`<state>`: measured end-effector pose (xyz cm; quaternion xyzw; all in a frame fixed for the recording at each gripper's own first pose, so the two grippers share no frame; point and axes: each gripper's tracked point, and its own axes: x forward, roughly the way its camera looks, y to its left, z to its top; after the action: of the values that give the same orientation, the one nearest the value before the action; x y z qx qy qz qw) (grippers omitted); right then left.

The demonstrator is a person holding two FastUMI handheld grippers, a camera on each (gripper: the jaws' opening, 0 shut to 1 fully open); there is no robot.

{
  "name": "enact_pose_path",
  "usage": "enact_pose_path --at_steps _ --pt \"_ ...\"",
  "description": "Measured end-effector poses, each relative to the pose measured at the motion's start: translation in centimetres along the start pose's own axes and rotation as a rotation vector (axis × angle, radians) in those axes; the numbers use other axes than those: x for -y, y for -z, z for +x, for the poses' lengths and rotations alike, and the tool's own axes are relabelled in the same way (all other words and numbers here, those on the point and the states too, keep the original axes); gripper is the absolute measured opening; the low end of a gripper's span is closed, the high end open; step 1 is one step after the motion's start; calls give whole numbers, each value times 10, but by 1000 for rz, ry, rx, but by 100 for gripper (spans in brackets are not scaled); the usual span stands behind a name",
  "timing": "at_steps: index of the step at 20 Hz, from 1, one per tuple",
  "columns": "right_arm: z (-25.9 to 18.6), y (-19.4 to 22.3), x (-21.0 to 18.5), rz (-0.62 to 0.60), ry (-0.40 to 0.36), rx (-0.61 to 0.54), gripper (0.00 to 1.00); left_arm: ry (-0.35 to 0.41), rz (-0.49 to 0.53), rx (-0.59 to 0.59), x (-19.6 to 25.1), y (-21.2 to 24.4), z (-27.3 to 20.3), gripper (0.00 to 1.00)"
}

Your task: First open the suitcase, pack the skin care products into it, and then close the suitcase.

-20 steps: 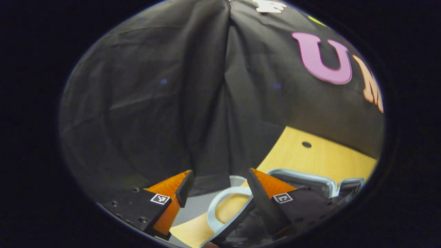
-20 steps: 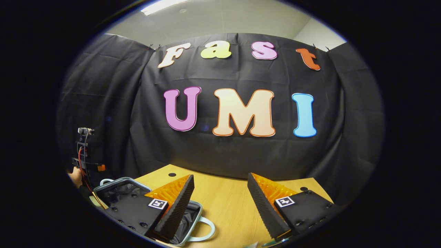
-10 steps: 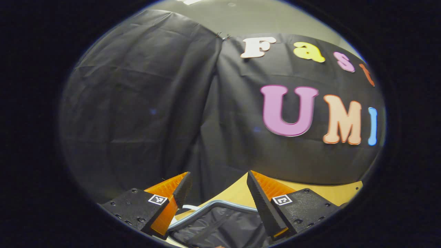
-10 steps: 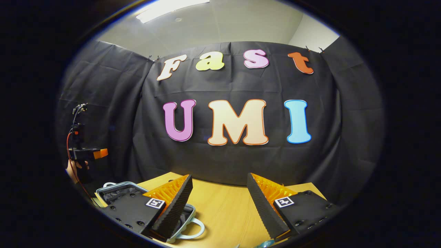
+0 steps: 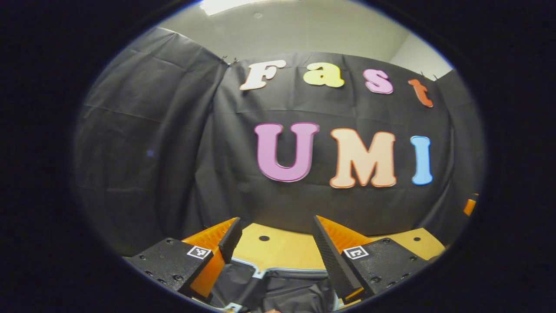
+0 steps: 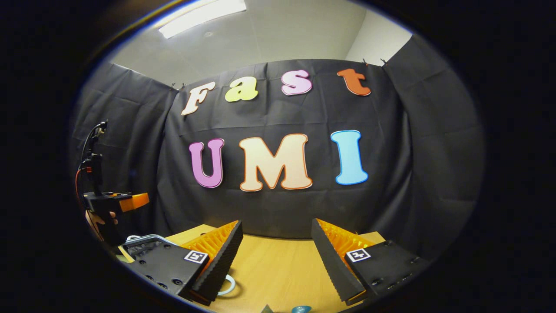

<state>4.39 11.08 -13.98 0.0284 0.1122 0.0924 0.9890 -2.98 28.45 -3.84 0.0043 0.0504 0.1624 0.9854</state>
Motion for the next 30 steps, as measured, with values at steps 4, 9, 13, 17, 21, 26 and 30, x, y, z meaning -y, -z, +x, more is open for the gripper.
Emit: enact_pose_path --at_steps 4,9,13,17,21,26,30 --pt "-7 -1 28 23 22 10 99 106 18 -15 70 6 -19 94" --pt "-16 -2 55 25 31 18 99 202 33 -63 135 28 -40 94" --pt "-24 0 73 21 31 17 100 268 42 -120 180 56 -58 94" --pt "-32 4 93 14 27 6 100 331 43 -214 225 101 -76 94" --pt "-38 13 108 5 26 -15 100 384 64 -332 258 159 -98 95" --pt "-46 28 120 -9 25 -53 100 398 67 -465 272 220 -119 95" --pt "-50 36 126 -27 26 -73 100 394 54 -557 276 258 -130 95"
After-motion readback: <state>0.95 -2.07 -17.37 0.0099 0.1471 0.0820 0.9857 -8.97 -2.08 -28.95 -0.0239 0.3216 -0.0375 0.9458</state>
